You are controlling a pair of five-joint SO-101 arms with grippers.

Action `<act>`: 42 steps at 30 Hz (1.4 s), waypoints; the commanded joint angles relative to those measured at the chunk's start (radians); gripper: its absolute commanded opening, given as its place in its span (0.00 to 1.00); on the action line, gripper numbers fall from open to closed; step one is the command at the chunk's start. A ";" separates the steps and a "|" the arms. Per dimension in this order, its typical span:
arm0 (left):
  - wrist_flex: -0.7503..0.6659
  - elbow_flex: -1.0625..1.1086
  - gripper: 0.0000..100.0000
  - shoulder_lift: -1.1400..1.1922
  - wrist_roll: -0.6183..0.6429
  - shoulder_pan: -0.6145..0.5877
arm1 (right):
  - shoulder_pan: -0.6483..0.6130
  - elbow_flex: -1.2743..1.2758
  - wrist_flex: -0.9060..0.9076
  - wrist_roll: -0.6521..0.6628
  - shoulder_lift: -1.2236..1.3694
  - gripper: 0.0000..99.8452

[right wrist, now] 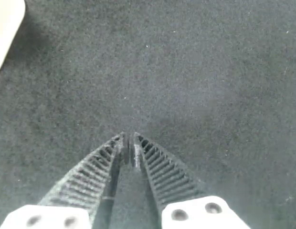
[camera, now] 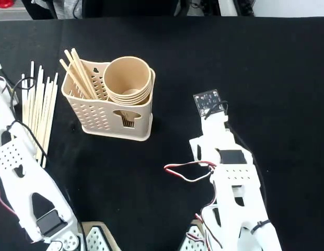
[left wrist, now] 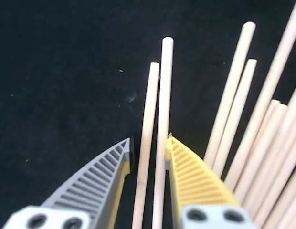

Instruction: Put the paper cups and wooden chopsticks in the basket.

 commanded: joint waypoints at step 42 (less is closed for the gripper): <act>0.180 -0.206 0.07 0.048 -0.055 -0.030 | 0.014 -0.004 -0.012 0.009 -0.005 0.03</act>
